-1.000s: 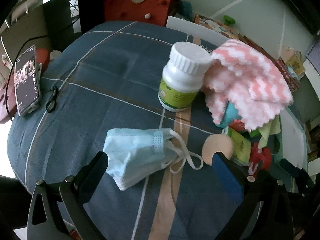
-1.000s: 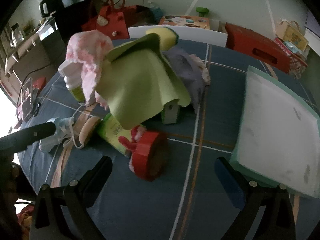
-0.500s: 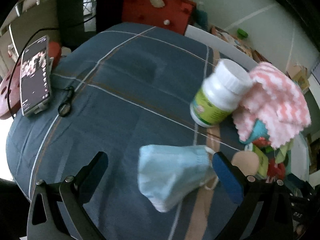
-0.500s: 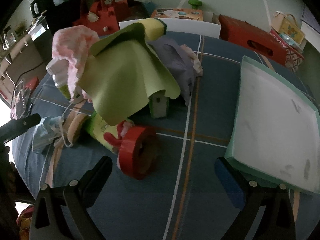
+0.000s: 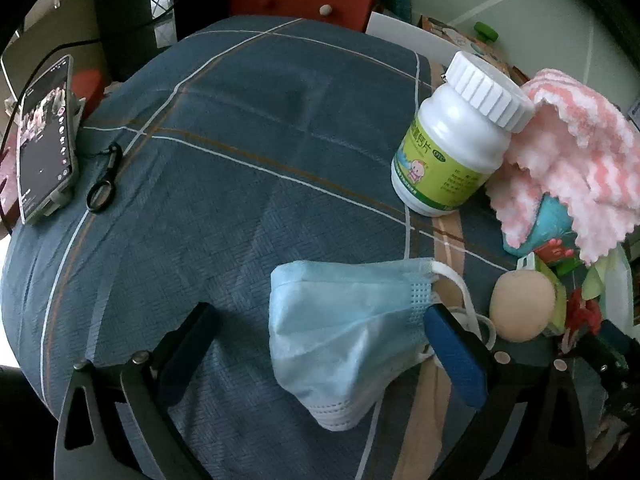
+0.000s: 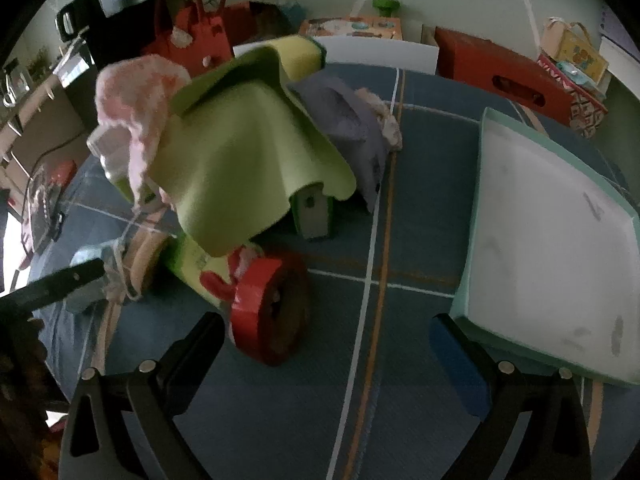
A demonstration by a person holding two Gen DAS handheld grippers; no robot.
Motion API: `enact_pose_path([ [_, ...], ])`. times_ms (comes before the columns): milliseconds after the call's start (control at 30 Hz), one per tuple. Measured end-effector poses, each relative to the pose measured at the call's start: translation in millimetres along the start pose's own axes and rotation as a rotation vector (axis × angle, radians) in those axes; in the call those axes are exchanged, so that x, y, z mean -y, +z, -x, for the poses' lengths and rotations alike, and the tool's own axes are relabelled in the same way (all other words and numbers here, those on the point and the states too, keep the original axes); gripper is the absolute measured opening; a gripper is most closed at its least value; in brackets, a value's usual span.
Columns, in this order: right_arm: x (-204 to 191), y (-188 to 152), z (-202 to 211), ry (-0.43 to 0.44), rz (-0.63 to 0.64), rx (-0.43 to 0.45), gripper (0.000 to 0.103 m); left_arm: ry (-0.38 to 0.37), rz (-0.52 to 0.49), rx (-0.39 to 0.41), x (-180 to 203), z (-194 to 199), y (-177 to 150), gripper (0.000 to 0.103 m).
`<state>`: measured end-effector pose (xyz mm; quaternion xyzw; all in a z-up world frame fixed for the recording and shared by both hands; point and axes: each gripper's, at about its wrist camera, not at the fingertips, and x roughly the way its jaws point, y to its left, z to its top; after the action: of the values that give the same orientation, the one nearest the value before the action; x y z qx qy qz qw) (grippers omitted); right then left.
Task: Organize soft objects
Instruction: 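Reach the left tool to the blue face mask and grasp it, then lift the blue mask with the left tool while the right tool grasps the red tape roll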
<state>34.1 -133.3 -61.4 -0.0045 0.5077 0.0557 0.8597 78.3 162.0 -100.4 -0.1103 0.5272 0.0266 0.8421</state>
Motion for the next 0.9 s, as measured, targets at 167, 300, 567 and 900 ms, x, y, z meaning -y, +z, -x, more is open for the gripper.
enact_pose_path([
  [167,-5,1,4,-0.001,0.006,0.025,0.094,-0.019,-0.016,-0.001,7,2,-2,0.08],
  [300,-3,-2,4,0.028,0.003,0.016,0.069,-0.035,-0.035,0.001,15,5,-1,0.065],
  [567,-8,-7,5,0.086,0.02,0.003,0.017,-0.084,-0.039,0.0,28,7,0,0.028],
  [900,2,-1,17,0.083,0.01,0.054,0.016,-0.116,-0.048,0.032,35,34,-6,0.015],
])
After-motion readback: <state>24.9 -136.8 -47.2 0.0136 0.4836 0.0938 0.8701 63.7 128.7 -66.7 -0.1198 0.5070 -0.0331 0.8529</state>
